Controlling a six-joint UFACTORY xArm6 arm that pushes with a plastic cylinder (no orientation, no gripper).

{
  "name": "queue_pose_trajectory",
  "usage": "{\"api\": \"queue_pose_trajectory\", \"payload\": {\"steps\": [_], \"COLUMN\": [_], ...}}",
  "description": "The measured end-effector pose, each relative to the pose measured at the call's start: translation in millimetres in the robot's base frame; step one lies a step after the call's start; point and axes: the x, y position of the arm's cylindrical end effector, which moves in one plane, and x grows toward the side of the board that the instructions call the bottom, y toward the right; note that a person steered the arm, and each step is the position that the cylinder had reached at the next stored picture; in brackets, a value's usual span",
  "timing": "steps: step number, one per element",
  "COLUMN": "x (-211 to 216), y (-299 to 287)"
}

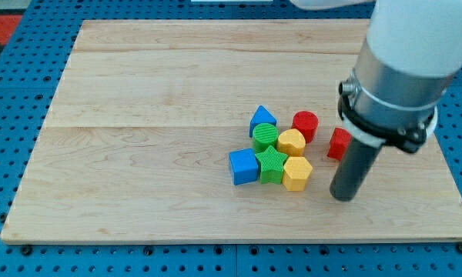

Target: Slide the red star slightly left

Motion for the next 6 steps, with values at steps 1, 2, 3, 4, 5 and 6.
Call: {"api": "queue_pose_trajectory", "payload": {"steps": [1, 2, 3, 4, 5, 6], "x": [3.6, -7.5, -17.2, -21.1, 7.6, -32.3], "y": [-42.9, -47.5, -17.8, -11.5, 15.7, 87.3]}}
